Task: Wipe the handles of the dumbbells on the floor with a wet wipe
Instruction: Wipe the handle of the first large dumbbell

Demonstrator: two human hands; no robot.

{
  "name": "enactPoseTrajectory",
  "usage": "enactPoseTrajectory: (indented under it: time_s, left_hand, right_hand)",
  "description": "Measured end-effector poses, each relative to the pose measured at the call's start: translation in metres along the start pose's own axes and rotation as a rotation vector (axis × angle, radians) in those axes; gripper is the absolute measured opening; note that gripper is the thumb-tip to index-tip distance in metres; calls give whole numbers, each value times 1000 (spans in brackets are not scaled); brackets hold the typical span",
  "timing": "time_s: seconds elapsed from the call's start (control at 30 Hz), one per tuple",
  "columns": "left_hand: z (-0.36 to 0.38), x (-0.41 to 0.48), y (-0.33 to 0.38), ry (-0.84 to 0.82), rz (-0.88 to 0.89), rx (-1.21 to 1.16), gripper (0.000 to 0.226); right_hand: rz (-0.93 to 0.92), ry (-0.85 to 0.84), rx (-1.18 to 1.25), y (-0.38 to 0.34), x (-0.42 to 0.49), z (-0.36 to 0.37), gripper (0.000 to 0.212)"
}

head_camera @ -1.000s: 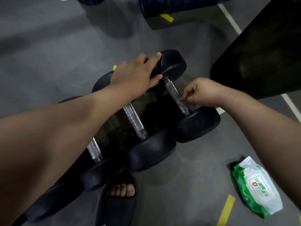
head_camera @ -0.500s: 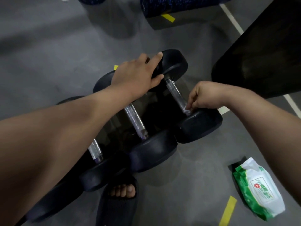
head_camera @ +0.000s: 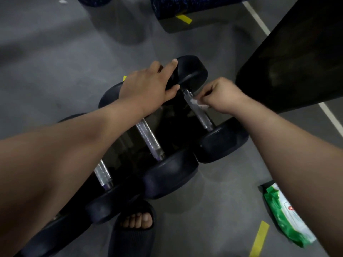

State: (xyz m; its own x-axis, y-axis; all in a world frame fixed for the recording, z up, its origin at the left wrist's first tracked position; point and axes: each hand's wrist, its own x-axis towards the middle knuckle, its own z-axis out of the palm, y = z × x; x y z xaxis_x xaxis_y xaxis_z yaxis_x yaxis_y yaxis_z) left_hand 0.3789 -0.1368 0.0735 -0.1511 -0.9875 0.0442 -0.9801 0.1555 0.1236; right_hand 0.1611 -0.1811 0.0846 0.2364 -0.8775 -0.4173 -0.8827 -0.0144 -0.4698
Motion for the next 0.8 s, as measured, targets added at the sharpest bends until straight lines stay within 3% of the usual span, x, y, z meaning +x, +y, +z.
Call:
enactPoseTrajectory:
  time_s: [0.1, 0.27, 0.47, 0.63, 0.8]
  left_hand:
    - [1, -2, 0, 3, 5, 2, 67]
    - [2, -1, 1, -8, -7, -6, 67]
    - [-1, -2, 1, 11, 2, -13, 65]
    - [-1, -3, 2, -6, 14, -19, 66]
    - [-4, -3, 2, -17, 2, -21, 66]
  right_hand:
    - [25, 142, 96, 1, 6, 16, 16]
    - [71, -34, 249, 14, 0, 3, 19]
    - [46, 102, 271, 1, 12, 17, 24]
    - [-5, -22, 79, -2, 7, 0, 20]
    - [-33, 25, 2, -1, 8, 7, 16]
